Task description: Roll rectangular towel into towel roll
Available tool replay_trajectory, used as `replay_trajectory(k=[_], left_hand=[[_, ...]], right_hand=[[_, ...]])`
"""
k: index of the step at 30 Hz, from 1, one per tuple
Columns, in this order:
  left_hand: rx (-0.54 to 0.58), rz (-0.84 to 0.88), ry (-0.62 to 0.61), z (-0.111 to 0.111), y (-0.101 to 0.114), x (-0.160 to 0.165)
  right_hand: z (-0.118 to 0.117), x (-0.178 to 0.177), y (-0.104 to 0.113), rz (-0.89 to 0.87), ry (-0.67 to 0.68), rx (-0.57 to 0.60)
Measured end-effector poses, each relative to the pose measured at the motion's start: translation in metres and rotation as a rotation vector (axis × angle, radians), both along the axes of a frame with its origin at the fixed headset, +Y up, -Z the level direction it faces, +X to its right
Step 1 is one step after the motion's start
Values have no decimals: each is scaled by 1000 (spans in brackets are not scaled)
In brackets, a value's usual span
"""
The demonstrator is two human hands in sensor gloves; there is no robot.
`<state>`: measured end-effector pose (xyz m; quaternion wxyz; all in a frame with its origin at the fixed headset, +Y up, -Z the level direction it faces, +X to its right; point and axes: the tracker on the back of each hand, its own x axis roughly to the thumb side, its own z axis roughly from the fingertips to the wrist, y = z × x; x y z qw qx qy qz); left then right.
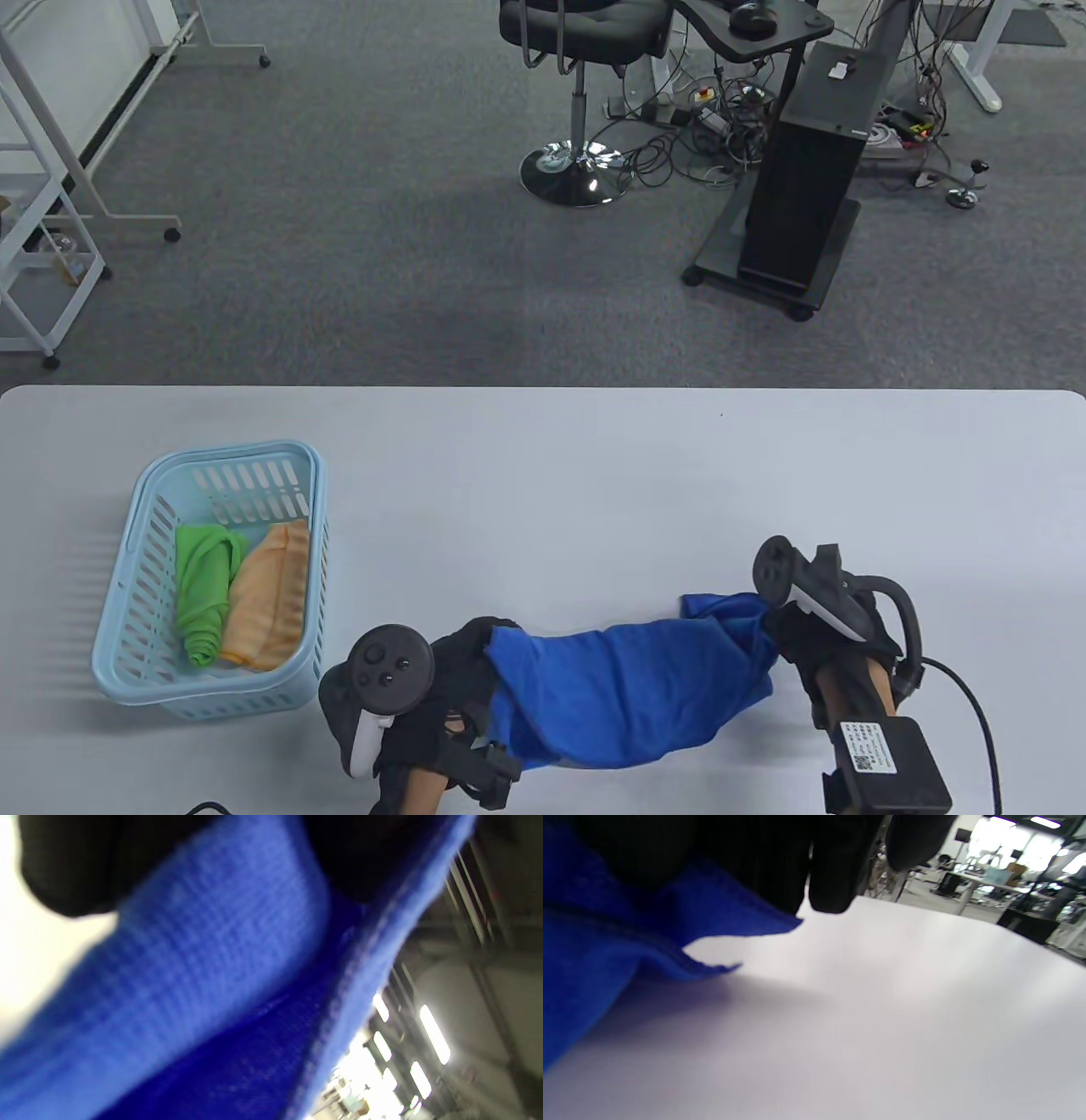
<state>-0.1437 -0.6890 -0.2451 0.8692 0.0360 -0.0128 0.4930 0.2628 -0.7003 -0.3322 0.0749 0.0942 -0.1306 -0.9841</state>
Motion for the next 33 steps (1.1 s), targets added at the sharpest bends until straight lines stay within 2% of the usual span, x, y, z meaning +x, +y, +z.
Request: replay_trajectory(k=[4, 8, 12, 18, 21, 23, 27, 31, 33], left_hand=[[15, 22, 99, -2, 36, -5], [-4, 33, 168, -9, 83, -21], [-2, -62, 259, -8, 113, -46], [-77, -169, 393, -3, 116, -90], [-107, -326, 446, -2, 114, -107], [-157, -307, 438, -3, 110, -112], [-139, -302, 432, -7, 103, -111], [-155, -305, 395, -9, 99, -103], [-197, -333, 364, -11, 98, -98]], right_hand=[[12, 21, 20, 4, -112, 14], [24, 41, 39, 18, -157, 81], [32, 59, 51, 47, -202, 116], [41, 79, 59, 98, -280, 155], [47, 86, 70, 104, -349, 257], [48, 86, 74, 60, -347, 284], [45, 75, 76, 49, -319, 284], [40, 58, 70, 62, -303, 217], [38, 51, 69, 78, -276, 232]])
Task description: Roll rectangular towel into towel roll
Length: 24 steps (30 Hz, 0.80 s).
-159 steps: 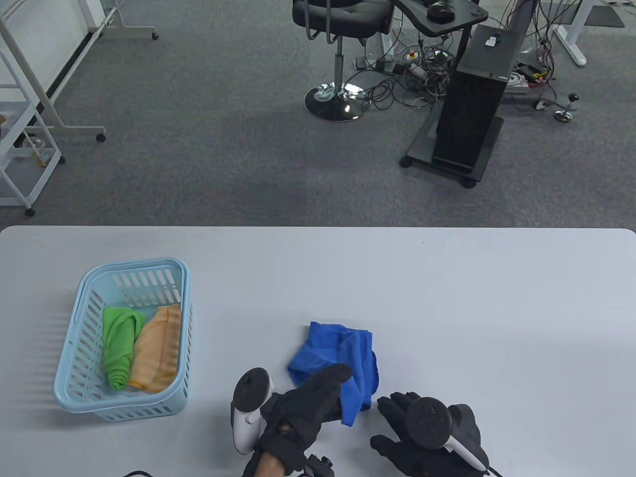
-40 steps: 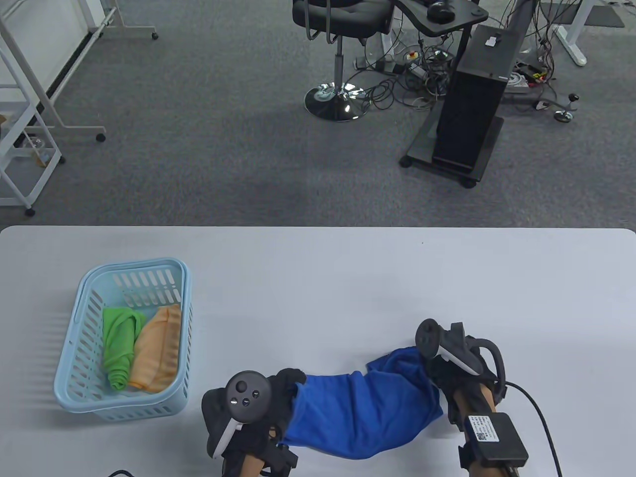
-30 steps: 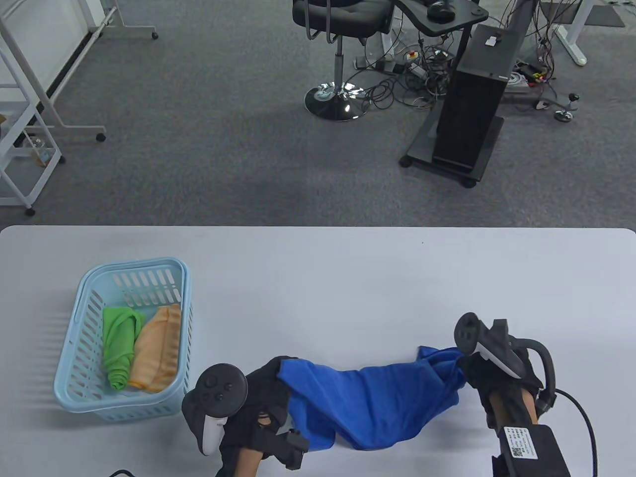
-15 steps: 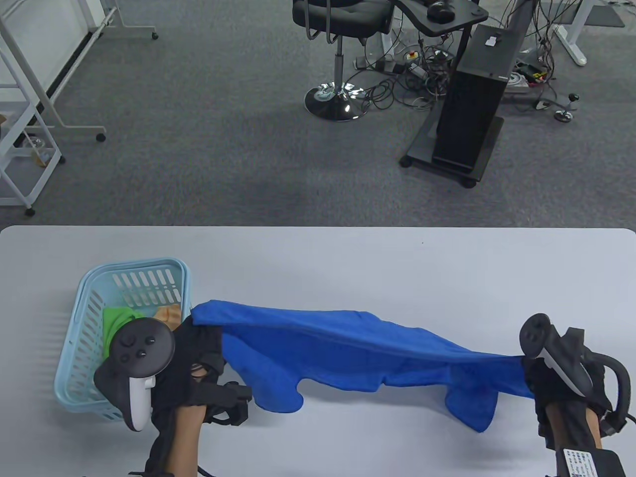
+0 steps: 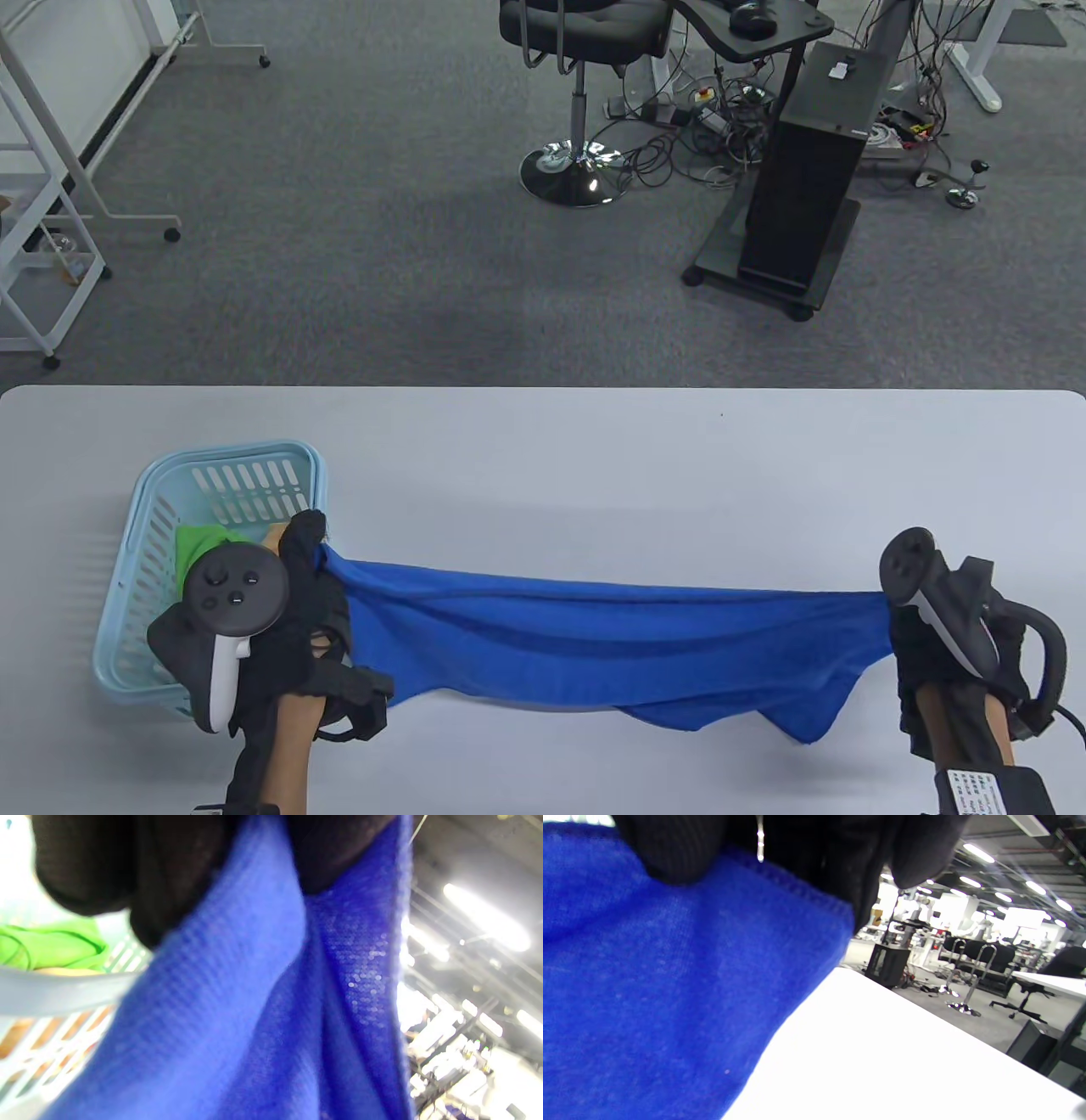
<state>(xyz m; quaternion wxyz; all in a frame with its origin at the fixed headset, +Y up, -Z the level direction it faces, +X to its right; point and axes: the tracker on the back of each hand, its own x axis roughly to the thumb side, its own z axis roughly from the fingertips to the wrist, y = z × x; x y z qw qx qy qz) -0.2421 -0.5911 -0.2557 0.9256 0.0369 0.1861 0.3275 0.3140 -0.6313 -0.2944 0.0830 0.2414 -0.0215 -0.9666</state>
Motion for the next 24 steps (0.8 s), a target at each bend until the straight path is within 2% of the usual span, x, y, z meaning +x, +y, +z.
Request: replay_trajectory(k=[8, 14, 19, 21, 23, 24], left_hand=[[27, -38, -61, -4, 6, 15], [167, 6, -15, -1, 13, 11], [100, 181, -66, 0, 11, 1], [122, 296, -183, -4, 6, -1], [43, 308, -199, -2, 4, -4], [71, 274, -192, -1, 4, -5]], right_hand=[[-7, -16, -3, 24, 41, -39], [-7, -16, 0, 47, 31, -19], [-6, -9, -4, 86, 25, -50], [-5, -5, -7, 95, 23, -64], [-4, -3, -11, 61, 37, -103], [-4, -1, -11, 47, 38, -103]])
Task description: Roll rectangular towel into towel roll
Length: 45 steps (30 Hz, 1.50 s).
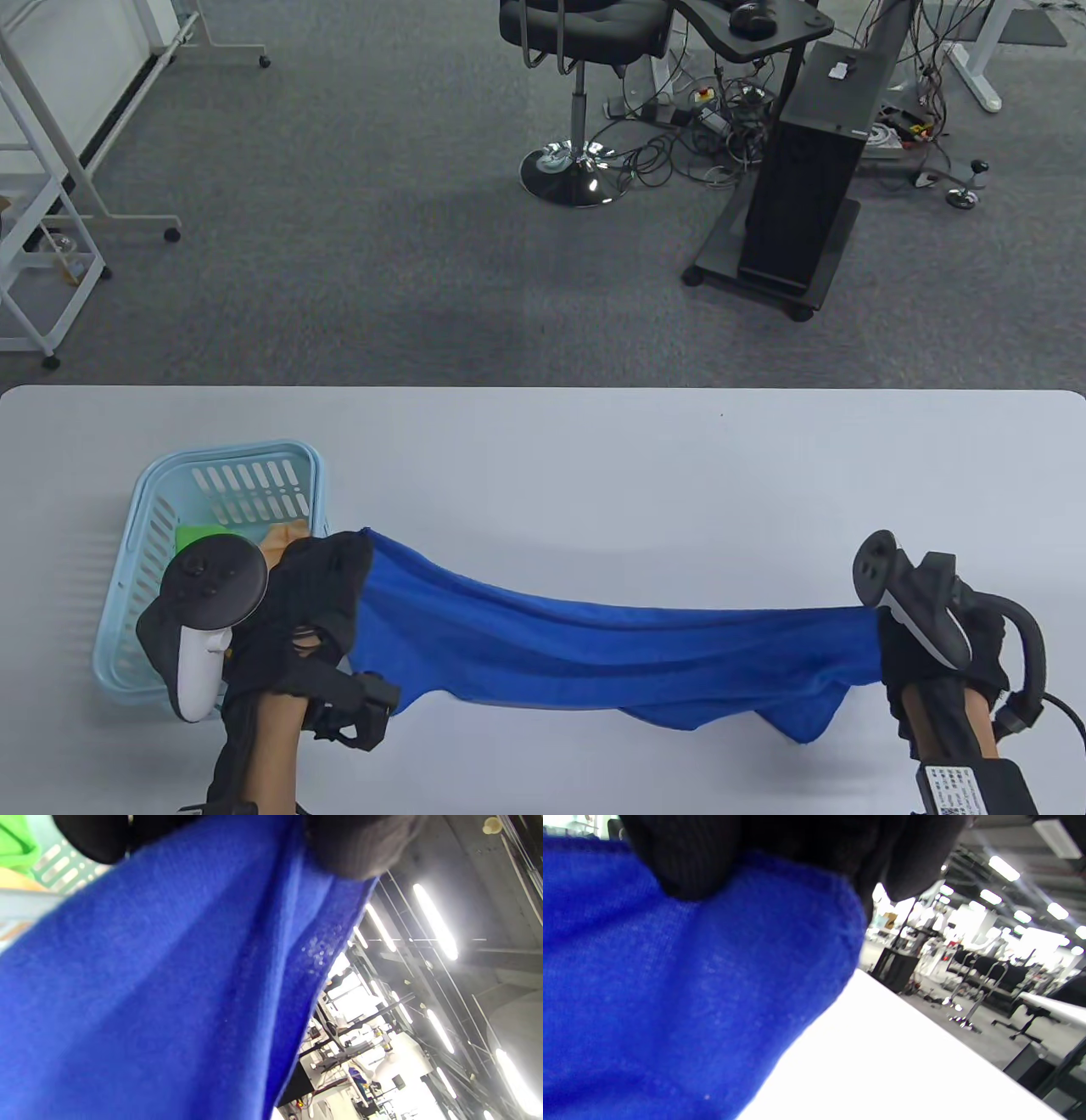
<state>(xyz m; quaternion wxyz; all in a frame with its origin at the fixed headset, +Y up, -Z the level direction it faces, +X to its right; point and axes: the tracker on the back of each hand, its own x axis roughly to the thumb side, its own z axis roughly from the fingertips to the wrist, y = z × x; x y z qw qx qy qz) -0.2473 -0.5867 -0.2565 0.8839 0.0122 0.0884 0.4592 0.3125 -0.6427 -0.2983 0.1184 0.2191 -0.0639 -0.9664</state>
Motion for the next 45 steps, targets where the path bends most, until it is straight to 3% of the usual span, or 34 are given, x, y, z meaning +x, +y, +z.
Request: replay_trajectory(k=[10, 18, 23, 30, 34, 36, 41, 45], left_hand=[[22, -167, 95, -2, 17, -4], [60, -238, 274, -7, 33, -27], [123, -166, 368, -3, 29, -47], [82, -212, 331, 3, 19, -48], [14, -302, 209, -6, 19, -29], [20, -251, 190, -12, 19, -17], [42, 146, 64, -39, 12, 11], [33, 273, 20, -60, 2, 27]], right_hand=[[-1, 8, 1, 35, 9, -23], [-1, 33, 2, 10, -41, -42], [1, 38, 2, -59, -32, -36], [2, 36, 5, -52, -73, -55], [3, 42, 9, -312, -143, -48], [1, 40, 12, -414, -143, 40], [-7, 38, 25, -659, -172, 213], [-12, 47, 29, -882, -252, 321]])
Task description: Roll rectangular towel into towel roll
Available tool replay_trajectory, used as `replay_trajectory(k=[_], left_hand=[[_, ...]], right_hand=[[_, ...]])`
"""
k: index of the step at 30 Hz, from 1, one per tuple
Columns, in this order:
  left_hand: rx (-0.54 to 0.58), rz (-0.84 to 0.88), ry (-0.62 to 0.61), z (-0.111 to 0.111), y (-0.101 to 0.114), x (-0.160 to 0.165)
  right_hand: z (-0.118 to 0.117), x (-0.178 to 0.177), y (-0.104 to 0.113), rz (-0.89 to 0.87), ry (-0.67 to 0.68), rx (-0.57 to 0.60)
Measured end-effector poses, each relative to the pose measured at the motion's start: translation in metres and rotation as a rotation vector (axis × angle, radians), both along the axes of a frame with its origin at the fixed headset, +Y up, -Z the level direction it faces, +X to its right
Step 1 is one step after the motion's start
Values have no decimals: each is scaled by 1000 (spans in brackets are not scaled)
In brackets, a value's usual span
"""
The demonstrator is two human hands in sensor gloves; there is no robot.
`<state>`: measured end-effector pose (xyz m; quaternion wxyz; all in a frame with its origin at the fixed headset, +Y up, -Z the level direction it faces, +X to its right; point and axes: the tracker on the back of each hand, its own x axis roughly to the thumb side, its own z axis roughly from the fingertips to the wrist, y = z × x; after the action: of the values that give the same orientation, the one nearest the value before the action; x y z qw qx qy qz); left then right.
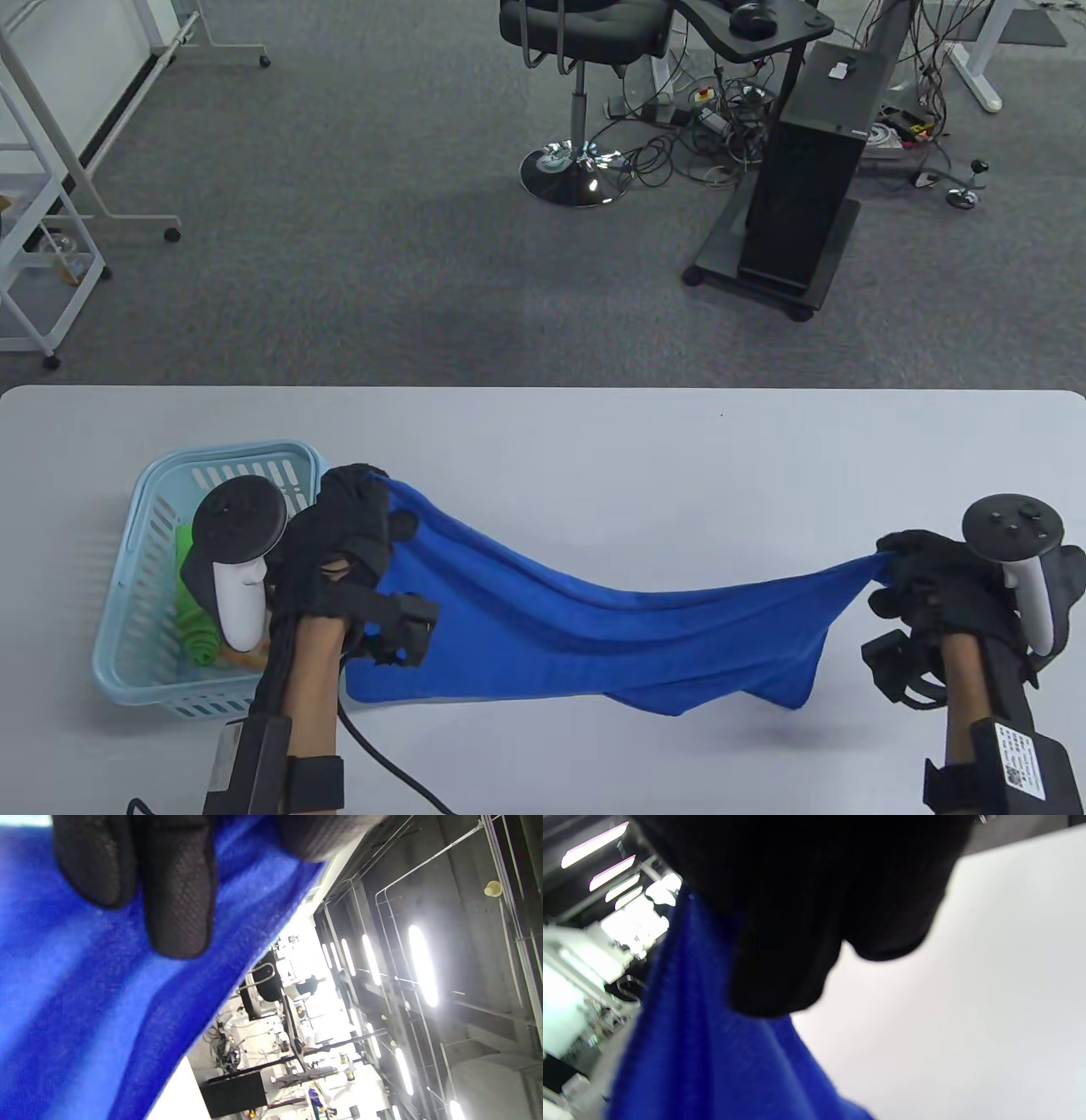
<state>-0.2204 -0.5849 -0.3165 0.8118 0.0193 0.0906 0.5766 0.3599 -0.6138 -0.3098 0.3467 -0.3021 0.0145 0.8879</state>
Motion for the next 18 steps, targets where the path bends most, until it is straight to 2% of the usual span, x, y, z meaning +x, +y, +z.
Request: replay_trajectory(k=[4, 6, 9, 10, 12, 14, 16, 18], left_hand=[[32, -40, 38, -22, 0, 4], [79, 7, 53, -30, 6, 1], [282, 259, 10, -38, 21, -6], [299, 336, 9, -36, 26, -11], [387, 390, -17, -32, 32, -20], [416, 378, -3, -22, 32, -28], [390, 287, 12, -12, 25, -35], [324, 149, 27, 0, 14, -38]], right_hand=[[-6, 6, 4, -172, -28, 149], [-9, 8, 12, -187, -45, 234], [-4, 13, 32, -113, -117, 416], [0, 18, 39, -104, -140, 481], [6, 25, 46, -106, -155, 514], [12, 31, 47, -115, -156, 541], [19, 37, 42, -126, -135, 524], [28, 39, 33, -122, -93, 453]])
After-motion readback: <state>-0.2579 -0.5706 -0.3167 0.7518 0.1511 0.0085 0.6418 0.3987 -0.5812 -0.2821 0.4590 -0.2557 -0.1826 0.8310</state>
